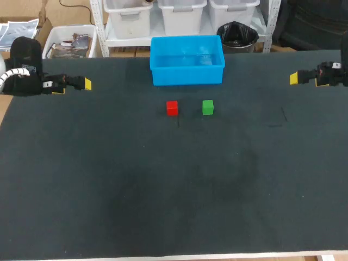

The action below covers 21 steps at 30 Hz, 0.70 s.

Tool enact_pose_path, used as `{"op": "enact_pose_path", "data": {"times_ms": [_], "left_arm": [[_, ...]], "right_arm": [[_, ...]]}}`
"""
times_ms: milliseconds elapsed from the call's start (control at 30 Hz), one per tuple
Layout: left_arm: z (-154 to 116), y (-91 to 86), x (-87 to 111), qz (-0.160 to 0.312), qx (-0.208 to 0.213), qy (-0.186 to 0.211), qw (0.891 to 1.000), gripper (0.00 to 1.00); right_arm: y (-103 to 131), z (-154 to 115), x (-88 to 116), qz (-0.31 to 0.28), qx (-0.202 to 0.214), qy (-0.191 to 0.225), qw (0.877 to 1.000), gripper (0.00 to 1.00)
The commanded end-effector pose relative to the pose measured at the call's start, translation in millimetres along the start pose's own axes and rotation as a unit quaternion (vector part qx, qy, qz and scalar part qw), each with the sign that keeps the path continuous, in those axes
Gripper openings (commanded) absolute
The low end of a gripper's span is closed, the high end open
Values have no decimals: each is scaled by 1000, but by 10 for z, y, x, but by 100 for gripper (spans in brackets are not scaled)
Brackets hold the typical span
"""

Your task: Use the left arm to pick the red cube and place it into the blue plastic box first, then use the right arm to grasp the green cube and put it into the same blue plastic box after the first action is fully finished.

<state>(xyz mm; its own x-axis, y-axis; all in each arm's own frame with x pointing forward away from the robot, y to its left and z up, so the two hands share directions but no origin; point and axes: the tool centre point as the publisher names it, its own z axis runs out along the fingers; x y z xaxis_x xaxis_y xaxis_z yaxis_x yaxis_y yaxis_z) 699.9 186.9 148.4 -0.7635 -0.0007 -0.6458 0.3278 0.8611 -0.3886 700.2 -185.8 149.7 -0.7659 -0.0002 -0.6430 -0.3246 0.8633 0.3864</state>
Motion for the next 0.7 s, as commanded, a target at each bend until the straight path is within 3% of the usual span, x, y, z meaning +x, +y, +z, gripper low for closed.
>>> {"op": "enact_pose_path", "data": {"times_ms": [33,367,500,567,633,667,700], "left_arm": [[-2,-14,-7,-1,-3,2,1000,100],[25,-62,-24,0,-3,2,1000,100],[104,-154,-51,20,-44,22,999,100],[126,-210,-77,18,-41,19,999,100],[187,-249,-108,30,-87,30,995,100],[200,-288,-126,30,-80,29,996,100],[229,-323,-146,30,-102,39,994,100]], "right_arm": [[1,0,-1,0,0,0,1000,100],[1,0,-1,0,0,0,1000,100],[1,0,-1,0,0,0,1000,100],[1,0,-1,0,0,0,1000,100],[1,0,-1,0,0,0,1000,100],[1,0,-1,0,0,0,1000,100],[1,0,-1,0,0,0,1000,100]]}}
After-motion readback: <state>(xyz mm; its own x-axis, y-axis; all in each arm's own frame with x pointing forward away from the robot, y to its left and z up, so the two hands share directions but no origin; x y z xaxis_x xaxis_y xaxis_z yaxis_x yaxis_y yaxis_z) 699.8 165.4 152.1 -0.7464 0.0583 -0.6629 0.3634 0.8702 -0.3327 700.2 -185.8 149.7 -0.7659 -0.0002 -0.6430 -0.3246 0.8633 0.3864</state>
